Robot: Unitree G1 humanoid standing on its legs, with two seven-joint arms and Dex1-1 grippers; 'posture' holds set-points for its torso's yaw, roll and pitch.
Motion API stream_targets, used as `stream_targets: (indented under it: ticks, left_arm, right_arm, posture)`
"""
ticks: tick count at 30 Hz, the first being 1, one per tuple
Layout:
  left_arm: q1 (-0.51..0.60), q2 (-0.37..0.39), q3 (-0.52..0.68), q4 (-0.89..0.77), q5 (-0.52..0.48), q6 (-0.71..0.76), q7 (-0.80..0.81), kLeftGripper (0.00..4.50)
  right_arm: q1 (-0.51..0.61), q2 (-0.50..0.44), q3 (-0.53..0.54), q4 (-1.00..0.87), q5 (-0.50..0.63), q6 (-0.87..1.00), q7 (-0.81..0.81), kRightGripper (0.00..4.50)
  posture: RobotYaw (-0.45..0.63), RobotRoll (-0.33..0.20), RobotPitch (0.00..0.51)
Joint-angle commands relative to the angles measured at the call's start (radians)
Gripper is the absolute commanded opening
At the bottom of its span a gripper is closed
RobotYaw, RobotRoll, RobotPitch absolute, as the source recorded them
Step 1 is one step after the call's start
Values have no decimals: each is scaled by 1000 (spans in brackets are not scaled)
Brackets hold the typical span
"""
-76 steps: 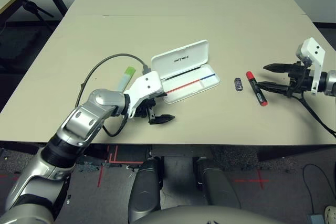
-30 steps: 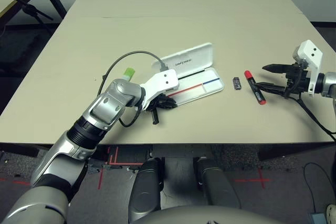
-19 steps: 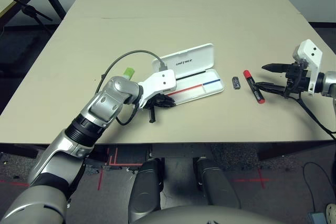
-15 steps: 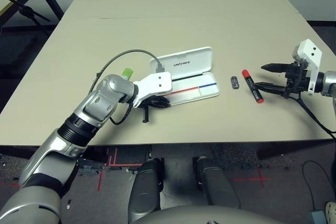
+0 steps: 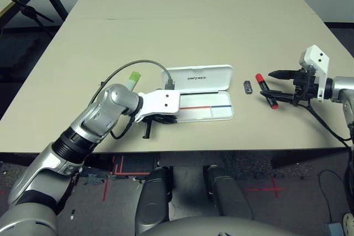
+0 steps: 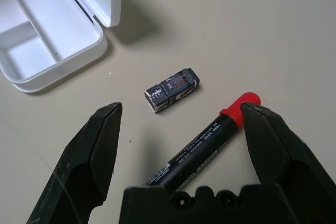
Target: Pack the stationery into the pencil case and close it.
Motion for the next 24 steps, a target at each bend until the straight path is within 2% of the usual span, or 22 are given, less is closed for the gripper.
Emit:
stream_targets:
  ticks: [1,5,8,14,18,24]
  left_arm:
    - [15,4,0,-19,17,-12,1,33]
    - [15,0,3,-11,28,-23,14,33]
    - [12,-5,11,-16,25,-17,19,686]
    - [23,17,61,-55,-15,7,7,3074]
    - [50,40,119,-106,-68,35,-1,4459]
    - [81,92,214,-166,-132,70,-3,4459]
  right_arm:
    - [-14,4,22,11,-14,-13,12,4500]
    - [-19,7,26,15,-17,-16,15,4500]
    - [-21,7,30,19,-17,-19,16,4500]
    - [-24,5,41,23,-16,-20,24,4500]
    - [-32,3,45,25,-15,-14,34,4500]
    - [-34,-22,33,10,-5,6,59,4500]
  posture:
    - [14,0,156]
    - [15,0,156]
    - [17,0,156]
    - [27,0,155]
    - [29,0,153]
    - [30,0,150]
